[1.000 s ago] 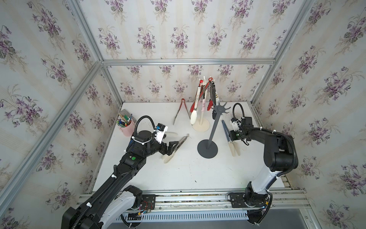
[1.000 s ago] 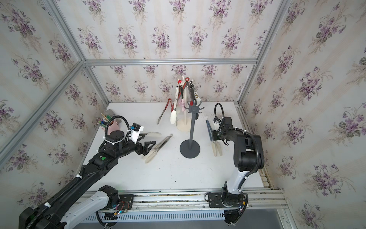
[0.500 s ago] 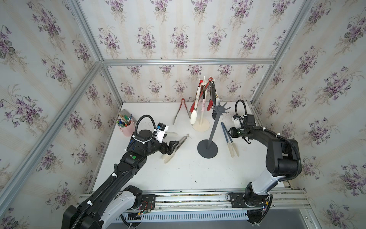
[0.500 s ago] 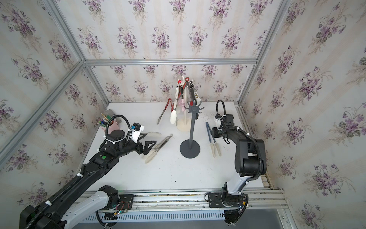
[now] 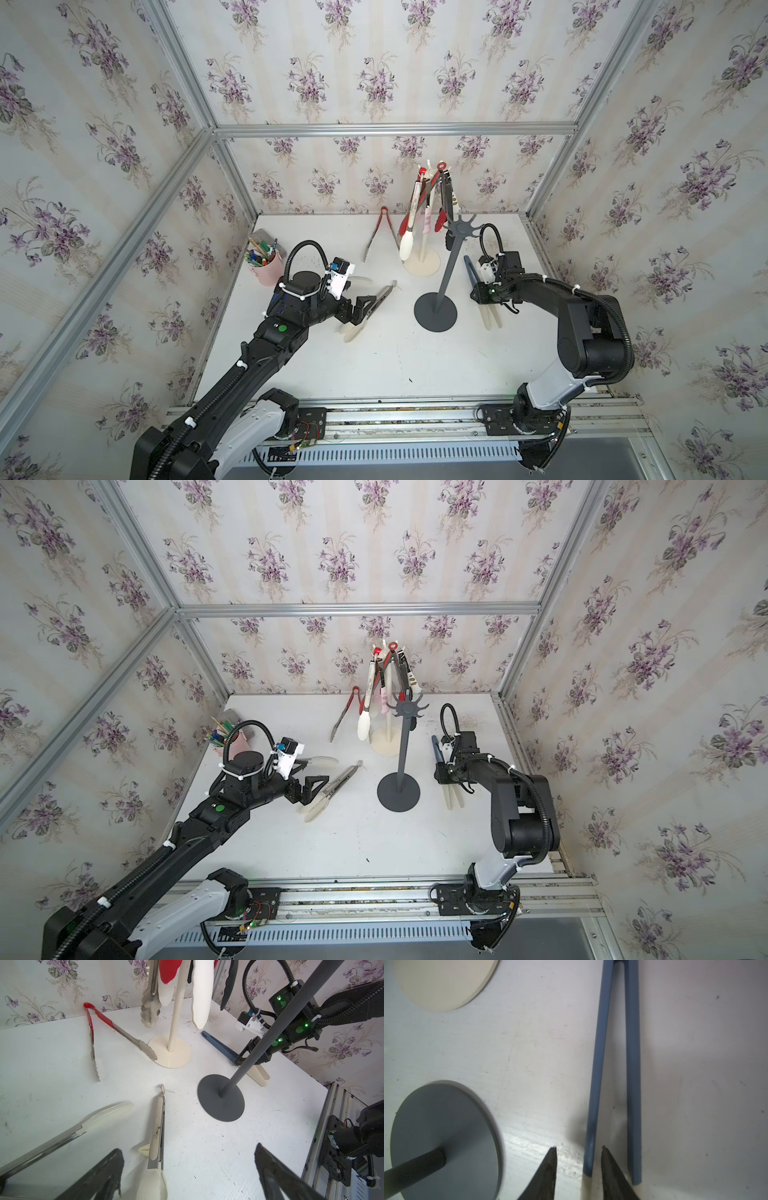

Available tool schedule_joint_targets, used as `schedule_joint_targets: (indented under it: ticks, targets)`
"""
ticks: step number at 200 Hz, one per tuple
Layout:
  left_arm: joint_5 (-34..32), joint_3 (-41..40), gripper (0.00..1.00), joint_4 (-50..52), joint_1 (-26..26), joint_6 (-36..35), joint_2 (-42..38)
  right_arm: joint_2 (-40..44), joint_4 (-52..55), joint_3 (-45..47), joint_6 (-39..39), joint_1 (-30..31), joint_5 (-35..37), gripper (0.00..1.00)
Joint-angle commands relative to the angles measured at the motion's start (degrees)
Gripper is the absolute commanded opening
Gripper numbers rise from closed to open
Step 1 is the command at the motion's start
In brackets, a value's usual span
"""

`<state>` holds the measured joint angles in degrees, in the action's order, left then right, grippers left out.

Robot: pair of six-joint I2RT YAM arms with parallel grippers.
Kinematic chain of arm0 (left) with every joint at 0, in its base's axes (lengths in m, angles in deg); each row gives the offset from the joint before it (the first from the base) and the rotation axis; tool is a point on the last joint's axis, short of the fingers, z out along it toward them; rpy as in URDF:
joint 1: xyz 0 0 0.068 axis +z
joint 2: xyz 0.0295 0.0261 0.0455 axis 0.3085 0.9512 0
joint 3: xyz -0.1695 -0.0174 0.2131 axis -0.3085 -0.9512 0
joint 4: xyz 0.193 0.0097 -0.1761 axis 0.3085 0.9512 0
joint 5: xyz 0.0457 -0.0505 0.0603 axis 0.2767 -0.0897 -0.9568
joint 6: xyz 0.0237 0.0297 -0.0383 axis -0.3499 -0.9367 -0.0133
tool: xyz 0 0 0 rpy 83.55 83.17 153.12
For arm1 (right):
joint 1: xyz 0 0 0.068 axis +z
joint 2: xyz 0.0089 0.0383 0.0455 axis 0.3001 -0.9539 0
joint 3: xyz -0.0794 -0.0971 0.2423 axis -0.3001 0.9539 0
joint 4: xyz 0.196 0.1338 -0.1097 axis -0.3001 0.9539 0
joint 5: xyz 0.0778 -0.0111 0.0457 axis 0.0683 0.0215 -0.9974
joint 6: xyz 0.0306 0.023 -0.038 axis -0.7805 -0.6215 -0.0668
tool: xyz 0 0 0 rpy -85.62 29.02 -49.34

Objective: Hang food tongs on kitchen utensil racks
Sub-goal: Pick up the food tongs from the center of the board.

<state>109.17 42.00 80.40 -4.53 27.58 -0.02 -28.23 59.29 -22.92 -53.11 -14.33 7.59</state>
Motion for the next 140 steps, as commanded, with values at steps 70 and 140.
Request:
schedule_joint_targets:
  ticks: [70,140]
  targets:
    - [0.8,-0.1,0.99,-1.4,0.1,0.3,-0.9,-3.2,-0.4,0.6,1.6,1.4,6.7,0.23]
    - [0.4,-0.1,0.99,-1.3,0.1,0.2,-1.2,-2.8,-1.6,0.3,2.9,1.4,8.0,0.01]
